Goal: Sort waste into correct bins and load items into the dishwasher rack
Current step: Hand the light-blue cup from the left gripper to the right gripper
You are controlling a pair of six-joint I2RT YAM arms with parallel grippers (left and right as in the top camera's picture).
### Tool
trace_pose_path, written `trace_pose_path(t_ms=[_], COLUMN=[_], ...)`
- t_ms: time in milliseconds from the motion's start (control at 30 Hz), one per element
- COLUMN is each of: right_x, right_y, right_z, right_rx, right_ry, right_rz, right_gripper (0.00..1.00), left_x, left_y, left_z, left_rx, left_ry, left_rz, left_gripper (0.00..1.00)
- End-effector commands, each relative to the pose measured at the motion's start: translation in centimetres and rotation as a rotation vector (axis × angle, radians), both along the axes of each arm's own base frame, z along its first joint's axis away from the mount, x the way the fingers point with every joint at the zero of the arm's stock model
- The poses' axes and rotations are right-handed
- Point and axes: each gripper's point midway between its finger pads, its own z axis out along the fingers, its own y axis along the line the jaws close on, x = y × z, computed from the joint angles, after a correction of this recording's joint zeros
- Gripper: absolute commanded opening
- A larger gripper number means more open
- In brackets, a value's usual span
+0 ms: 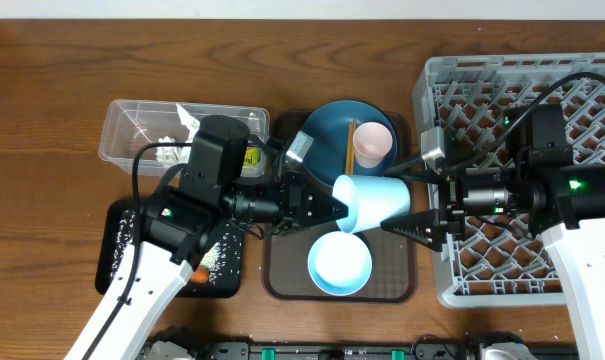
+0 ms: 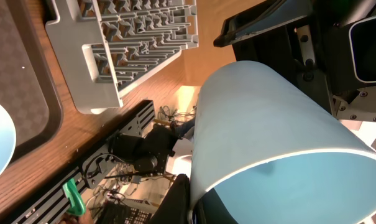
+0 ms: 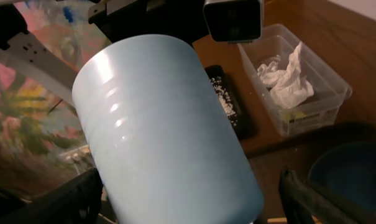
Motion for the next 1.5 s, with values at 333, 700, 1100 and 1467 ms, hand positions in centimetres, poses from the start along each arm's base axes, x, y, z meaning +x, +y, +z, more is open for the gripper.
trace_pose_path(t_ms=[333, 700, 1100, 1467], right_x=[-0.8, -1.2, -2.9, -2.9], right_y=[0.4, 0.4, 0.1, 0.2], right_z=[0.5, 0.5, 0.5, 0.8], right_rx=[0.026, 0.024, 0.010, 0.031], right_ry=[0.000, 0.023, 0.093, 0.085], right_rz=[0.031, 0.030, 0.027, 0.035], right_gripper=[0.75, 0.57, 0.63, 0.74], left_x=[-0.9, 0.8, 1.8, 1.4], left_y=[-0.2, -0.2, -1.6, -2.3], left_z=[0.9, -0.6, 0.6, 1.9], left_rx=[-0.039, 0.026, -0.081, -0.118], left_ry=[-0.022, -0.028, -0.036, -0.031], left_rz=[-0.055, 0.018, -0.056, -0.078], left_gripper=[0.06, 0.06, 0.06, 0.06])
